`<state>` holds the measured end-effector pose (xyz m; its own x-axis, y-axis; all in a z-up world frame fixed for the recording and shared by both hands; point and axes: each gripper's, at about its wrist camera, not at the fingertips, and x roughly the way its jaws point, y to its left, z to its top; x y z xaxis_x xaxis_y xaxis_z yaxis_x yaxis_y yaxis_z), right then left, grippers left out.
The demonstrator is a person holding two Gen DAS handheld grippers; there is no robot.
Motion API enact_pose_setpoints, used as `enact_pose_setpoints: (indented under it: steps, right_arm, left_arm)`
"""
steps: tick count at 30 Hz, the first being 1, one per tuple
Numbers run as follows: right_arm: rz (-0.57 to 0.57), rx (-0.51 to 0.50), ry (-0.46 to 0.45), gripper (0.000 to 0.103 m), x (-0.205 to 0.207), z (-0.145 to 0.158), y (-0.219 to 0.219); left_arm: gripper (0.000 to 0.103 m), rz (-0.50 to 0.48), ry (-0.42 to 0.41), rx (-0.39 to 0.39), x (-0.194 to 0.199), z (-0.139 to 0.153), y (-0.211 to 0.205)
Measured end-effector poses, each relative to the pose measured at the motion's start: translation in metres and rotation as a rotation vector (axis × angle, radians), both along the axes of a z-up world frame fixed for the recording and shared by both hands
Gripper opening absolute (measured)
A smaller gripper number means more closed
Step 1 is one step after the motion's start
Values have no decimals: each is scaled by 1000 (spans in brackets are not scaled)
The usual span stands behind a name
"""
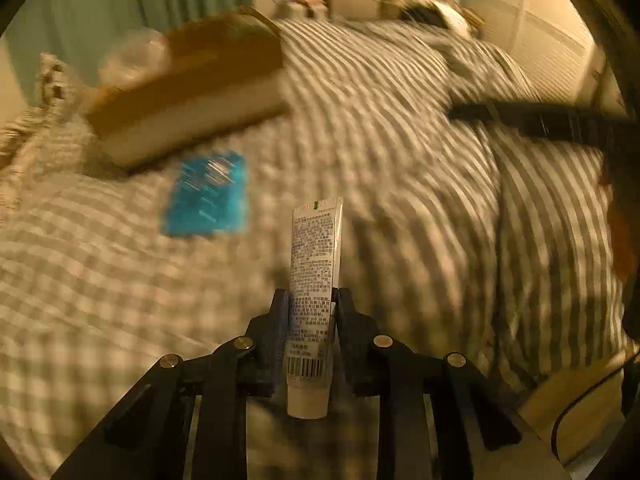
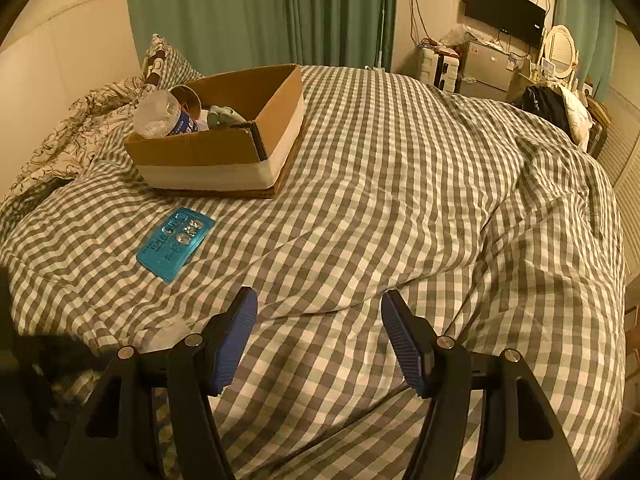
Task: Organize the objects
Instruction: 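Grasp the white tube with the left gripper, then grasp the teal blister pack with the right gripper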
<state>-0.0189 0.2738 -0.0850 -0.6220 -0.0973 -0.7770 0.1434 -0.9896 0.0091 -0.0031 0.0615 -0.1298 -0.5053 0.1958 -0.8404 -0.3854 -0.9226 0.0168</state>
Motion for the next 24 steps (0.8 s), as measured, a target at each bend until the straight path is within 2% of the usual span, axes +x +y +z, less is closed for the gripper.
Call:
enact_pose_setpoints:
  steps: [4,5,7,12,15,20,24]
  right_arm:
    - [17,-4,-3,64,-7,-2,-9]
    - [24,-5,-5,64,-10,-3,-12]
    - [53,-15,-11,64,-18,-5,-27]
    - [178,-22,-42,64,-46,-20,-94]
    - [216,-56,-90,74,-70,-43,-135]
    - [103,-130,-220,76,-105,-89,-159]
    - [73,-160,-208,77,-117,-98,-170]
  left_arm:
    - [23,134,99,62,-22,41,-46]
    - [23,178,128,51,-28,48,-58]
    - [23,236,166,29,-33,56,-76]
    - [23,338,195,26,-51,61,-112]
    - [23,378,204,24,-53,62,-128]
    - [23,418,204,20,-61,56,-147]
    - [23,434,175,48,-66,44,-157]
